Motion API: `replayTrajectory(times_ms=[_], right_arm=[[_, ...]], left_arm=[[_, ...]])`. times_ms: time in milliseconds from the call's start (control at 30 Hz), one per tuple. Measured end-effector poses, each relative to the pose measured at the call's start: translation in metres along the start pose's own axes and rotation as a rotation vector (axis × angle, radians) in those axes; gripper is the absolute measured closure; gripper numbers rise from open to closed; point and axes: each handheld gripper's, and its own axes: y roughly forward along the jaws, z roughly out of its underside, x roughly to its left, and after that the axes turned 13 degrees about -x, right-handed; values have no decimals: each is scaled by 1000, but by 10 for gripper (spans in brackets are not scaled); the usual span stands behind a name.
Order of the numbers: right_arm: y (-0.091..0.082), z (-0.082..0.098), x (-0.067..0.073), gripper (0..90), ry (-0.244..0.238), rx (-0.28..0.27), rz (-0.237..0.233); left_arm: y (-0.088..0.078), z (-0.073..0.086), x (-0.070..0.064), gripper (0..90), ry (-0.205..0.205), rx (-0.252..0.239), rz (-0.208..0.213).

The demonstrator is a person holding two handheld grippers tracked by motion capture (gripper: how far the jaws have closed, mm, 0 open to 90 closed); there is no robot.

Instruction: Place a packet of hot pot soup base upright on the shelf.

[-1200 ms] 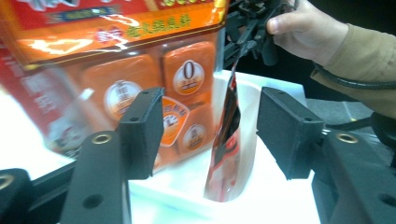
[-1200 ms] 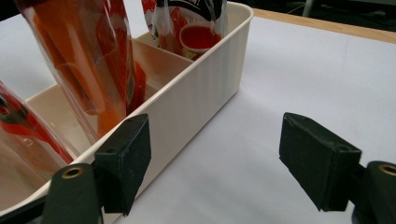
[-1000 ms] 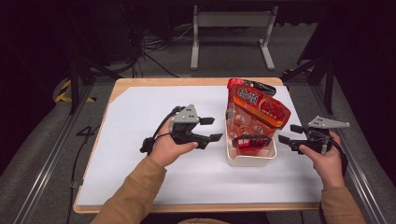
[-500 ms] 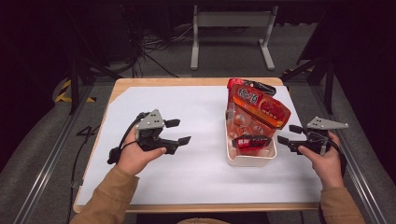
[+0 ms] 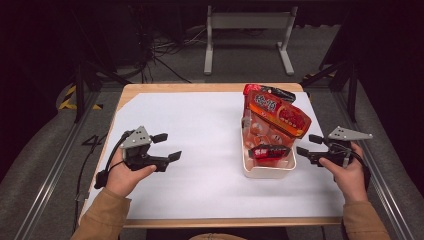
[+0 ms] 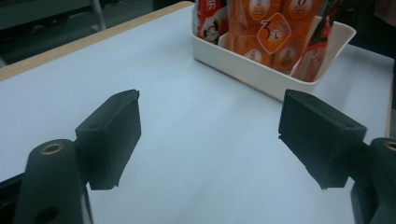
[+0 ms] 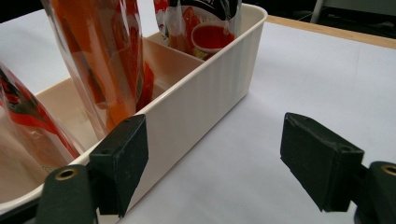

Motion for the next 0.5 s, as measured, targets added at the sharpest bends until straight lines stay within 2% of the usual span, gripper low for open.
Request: replayTrajectory(times_ms=[67,100,200,300,500], right_arm=[[0,0,0,242,-2,-5,-2],[0,0,0,242,-2,-6,-2],[1,1,0,243,0,-10,-2],[0,1,-1,246,0,-15,-2],[-2,0,-1,254,16,-29,4]], left_arm=[[-3,7,4,214,-14,-14,-23],[-3,11,6,214,-33,-16,-29],[-5,19,14,211,-43,-10,-61],[-4,30,20,206,-72,-6,-98],[-4,35,22,193,-79,3,-104]])
